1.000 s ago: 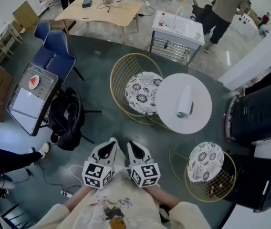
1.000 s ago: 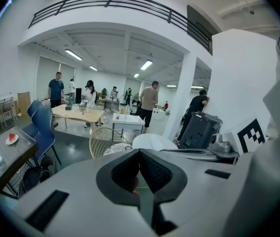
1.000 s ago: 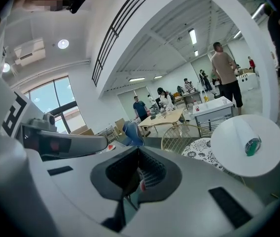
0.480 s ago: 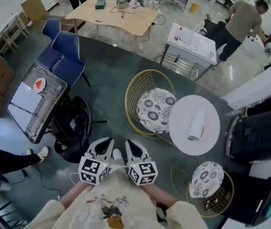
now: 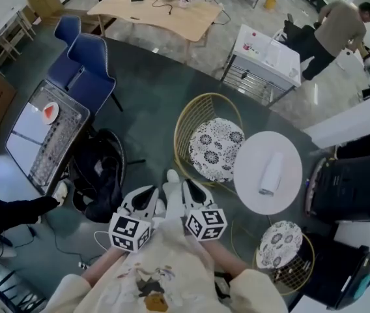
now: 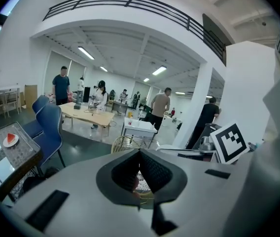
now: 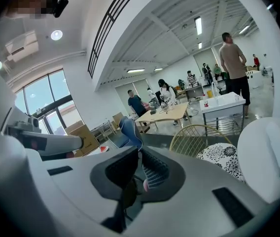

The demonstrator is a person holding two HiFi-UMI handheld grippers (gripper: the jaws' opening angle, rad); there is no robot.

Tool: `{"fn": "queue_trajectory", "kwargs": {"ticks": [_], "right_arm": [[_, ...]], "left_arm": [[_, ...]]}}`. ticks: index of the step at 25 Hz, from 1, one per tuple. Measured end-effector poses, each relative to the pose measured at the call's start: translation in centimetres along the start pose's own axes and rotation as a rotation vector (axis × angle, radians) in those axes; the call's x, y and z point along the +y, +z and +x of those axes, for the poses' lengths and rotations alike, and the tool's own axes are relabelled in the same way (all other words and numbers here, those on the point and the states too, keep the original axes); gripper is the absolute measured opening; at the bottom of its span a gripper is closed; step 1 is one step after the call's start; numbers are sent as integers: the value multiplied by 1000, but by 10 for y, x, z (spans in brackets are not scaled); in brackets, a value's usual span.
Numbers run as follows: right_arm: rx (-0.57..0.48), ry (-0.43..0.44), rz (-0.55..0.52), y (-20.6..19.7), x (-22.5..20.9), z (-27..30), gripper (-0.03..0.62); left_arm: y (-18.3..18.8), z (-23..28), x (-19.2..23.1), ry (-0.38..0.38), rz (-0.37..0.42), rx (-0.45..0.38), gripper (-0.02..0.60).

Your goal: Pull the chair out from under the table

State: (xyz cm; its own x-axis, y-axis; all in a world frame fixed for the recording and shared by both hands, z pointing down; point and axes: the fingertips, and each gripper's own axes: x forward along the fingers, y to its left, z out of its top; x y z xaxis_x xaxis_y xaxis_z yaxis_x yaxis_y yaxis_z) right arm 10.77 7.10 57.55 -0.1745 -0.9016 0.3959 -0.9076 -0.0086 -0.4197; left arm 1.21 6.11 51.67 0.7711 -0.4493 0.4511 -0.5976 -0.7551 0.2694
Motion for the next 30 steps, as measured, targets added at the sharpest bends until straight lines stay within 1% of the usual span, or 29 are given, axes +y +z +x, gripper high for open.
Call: {"fn": "queue_trajectory", "kwargs": {"ticks": [3,7,12,14,15,18,20,22,25,30], "right_arm": [[26,-1,26,8,-15,21,11],[79,6,37,15,-35,52,12],[181,-19,70,9,-61,104,18],[216,-17,87,5,-70,122,40],[229,-16,89,4,-74,132,52],[244,-31,75,3,-87,158,55],[248,-52,74,7,-101,172,55],[258,-72,84,7,-117,189,55],[269,-100,47,5,-137,220,55],[285,-134,60,13,-158,263,55]], "left_arm": [[4,12,8,21,-3,11,2],[19,26,32,80,-22,-4,2],[44,46,63,131,-44,-31,2],[53,54,72,147,-42,-50,2],[56,59,78,157,-40,-49,2],[56,75,96,191,-49,-18,2],[59,88,97,189,-49,-6,2],[62,101,94,169,-33,5,2],[63,116,91,139,-20,26,2],[64,131,94,137,-26,32,2]]}}
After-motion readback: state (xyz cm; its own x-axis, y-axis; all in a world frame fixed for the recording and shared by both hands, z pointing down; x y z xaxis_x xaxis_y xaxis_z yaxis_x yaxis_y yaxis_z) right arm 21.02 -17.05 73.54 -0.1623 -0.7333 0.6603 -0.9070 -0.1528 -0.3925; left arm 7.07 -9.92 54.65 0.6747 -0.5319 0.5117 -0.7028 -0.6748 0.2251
